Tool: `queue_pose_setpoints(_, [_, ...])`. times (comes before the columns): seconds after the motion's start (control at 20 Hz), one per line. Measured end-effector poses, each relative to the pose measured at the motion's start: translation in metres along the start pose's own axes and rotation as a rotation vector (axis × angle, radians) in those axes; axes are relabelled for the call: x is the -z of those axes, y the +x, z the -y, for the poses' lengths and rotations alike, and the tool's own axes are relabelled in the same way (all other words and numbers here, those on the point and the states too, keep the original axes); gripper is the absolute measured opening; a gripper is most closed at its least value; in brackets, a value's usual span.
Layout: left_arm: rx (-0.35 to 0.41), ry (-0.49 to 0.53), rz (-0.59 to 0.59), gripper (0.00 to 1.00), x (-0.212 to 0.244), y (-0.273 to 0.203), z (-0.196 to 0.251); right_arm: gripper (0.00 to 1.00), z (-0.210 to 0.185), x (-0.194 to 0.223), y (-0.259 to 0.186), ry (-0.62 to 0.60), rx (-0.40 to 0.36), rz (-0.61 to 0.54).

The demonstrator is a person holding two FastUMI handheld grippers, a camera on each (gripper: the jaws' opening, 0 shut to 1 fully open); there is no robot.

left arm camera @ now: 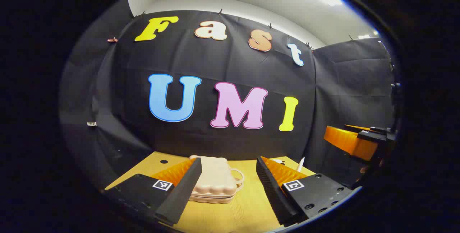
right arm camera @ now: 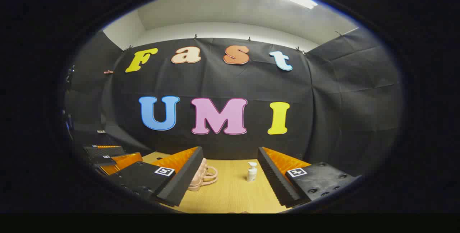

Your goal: First open the suitcase, pack the skin care products into it, and then close the suitcase.

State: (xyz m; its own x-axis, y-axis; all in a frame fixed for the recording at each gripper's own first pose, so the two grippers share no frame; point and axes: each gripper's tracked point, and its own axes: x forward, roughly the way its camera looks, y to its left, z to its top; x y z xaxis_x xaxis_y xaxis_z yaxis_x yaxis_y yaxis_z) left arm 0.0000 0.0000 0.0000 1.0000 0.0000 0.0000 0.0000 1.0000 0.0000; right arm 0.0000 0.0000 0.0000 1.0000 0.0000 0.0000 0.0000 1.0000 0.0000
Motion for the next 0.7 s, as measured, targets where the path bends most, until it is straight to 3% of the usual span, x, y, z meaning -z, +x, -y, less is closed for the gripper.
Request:
queue_pose_setpoints(0.55, [0.023, 0.011, -0.003, 0.96, 0.0, 0.01, 0.003, 0.96, 0.015, 0.002, 0.009, -0.015, 0.03, -0.012])
queue_pose_setpoints(0.6, [0.04, -0.004, -0.007, 0.92, 0.003, 0.01, 0.007, 0.97, 0.014, 0.004, 0.011, -0.012, 0.031, -0.017])
queue_pose_setpoints(0.7, [0.041, -0.013, -0.001, 0.96, 0.002, 0.012, 0.006, 0.97, 0.013, 0.005, 0.015, -0.013, 0.028, -0.017])
